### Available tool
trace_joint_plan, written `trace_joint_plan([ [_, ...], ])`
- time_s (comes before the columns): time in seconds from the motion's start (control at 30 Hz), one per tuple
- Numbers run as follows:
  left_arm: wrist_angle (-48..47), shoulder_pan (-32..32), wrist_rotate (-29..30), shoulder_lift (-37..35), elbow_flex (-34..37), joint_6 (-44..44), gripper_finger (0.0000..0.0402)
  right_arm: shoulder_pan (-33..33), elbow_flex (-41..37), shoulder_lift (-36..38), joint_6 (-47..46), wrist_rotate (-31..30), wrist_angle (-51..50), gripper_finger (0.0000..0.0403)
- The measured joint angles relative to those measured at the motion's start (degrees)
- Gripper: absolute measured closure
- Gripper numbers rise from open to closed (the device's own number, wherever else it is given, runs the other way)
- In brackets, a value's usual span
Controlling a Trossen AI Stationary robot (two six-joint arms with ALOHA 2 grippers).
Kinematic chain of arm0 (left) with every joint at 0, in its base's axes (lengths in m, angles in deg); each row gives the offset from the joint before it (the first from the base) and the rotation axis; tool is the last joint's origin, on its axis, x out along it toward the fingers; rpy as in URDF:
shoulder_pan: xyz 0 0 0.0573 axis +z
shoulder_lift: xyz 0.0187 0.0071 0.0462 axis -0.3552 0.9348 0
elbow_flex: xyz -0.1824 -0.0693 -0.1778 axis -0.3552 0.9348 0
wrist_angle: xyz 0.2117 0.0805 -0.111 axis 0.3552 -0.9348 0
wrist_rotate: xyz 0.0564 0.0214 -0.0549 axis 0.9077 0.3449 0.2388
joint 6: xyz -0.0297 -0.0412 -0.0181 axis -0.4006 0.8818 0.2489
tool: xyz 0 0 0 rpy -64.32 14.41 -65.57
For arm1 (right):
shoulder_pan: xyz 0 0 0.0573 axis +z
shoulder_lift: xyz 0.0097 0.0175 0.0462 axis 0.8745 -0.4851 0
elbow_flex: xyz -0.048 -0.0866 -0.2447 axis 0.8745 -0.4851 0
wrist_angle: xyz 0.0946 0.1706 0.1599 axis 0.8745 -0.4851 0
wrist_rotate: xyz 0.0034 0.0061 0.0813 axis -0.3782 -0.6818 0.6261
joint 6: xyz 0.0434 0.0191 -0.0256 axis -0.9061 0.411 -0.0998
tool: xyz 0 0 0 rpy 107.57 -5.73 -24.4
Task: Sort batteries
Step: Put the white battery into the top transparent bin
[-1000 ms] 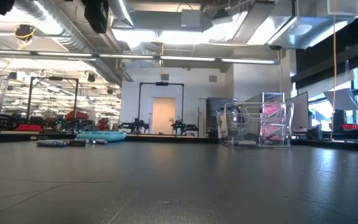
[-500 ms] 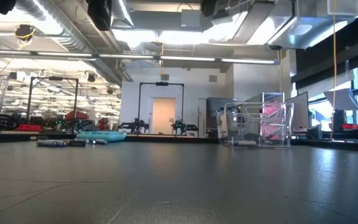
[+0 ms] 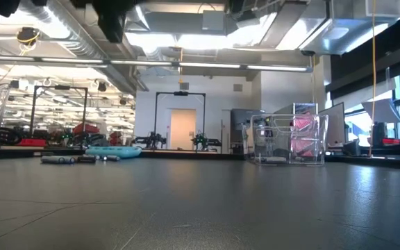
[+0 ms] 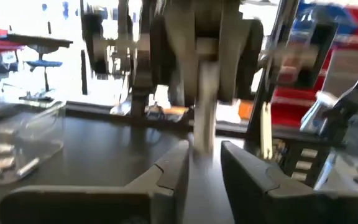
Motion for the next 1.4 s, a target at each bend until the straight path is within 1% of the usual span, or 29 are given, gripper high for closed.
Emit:
trace_joint_plan([
  [0.13, -4.9, 1.4, 0.0, 0.0, 0.0, 4.9, 0.0285, 0.0, 0.0, 5.1, 3.2, -3.8, -2.5, 0.0378],
  [0.27, -8.7, 2.7, 0.1, 0.0, 0.0, 8.9, 0.027, -0.7, 0.0, 11.8, 9.1, -13.1, -10.0, 0.0378],
  [0.33, -9.6, 3.1, 0.0, 0.0, 0.0, 10.3, 0.0267, -2.6, 0.1, 15.4, 10.3, -18.0, -16.5, 0.0378],
  [0.4, -10.3, 3.2, 0.0, 0.0, 0.0, 11.5, 0.0266, -6.2, 0.1, 18.3, 8.7, -21.7, -24.8, 0.0378],
  [0.47, -10.7, 3.4, 0.0, 0.0, 0.0, 11.6, 0.0267, -11.3, 0.1, 20.3, 4.5, -22.1, -34.5, 0.0378],
  [0.57, -10.5, 3.4, 0.1, 0.0, 0.0, 11.6, 0.0268, -21.0, 0.1, 21.1, -2.5, -17.6, -48.1, 0.0378],
  [0.6, -10.5, 3.4, 0.0, 0.0, 0.0, 11.6, 0.0268, -24.7, 0.0, 20.8, -4.2, -15.0, -51.9, 0.0378],
  [0.67, -10.5, 3.4, 0.0, 0.0, 0.0, 11.6, 0.0267, -31.9, -1.3, 19.7, -6.3, -9.2, -56.3, 0.0378],
  [0.83, -10.6, 3.4, 0.0, 0.0, 0.0, 11.5, 0.0267, -47.8, -7.1, 16.4, -6.7, 6.2, -57.5, 0.0378],
  [0.93, -10.7, 3.4, 0.0, 0.0, 0.0, 11.5, 0.0268, -54.1, -9.5, 14.6, -6.7, 10.9, -57.7, 0.0378],
  [1.0, -10.7, 3.4, 0.0, 0.0, 0.0, 11.4, 0.0267, -57.0, -10.5, 13.6, -6.7, 13.2, -57.1, 0.0378],
  [1.1, -10.7, 3.4, 0.0, 0.0, 0.0, 11.4, 0.0267, -59.0, -11.4, 12.2, -6.6, 15.7, -56.1, 0.0378],
  [1.27, -10.7, 3.4, 0.0, 0.0, 0.0, 11.8, 0.0268, -59.4, -11.4, 9.4, -5.6, 16.0, -55.9, 0.0376],
  [1.4, -10.6, 3.5, 0.0, 0.0, 0.0, 11.8, 0.0267, -59.3, -11.4, 7.8, -5.6, 15.9, -55.9, 0.0354],
])
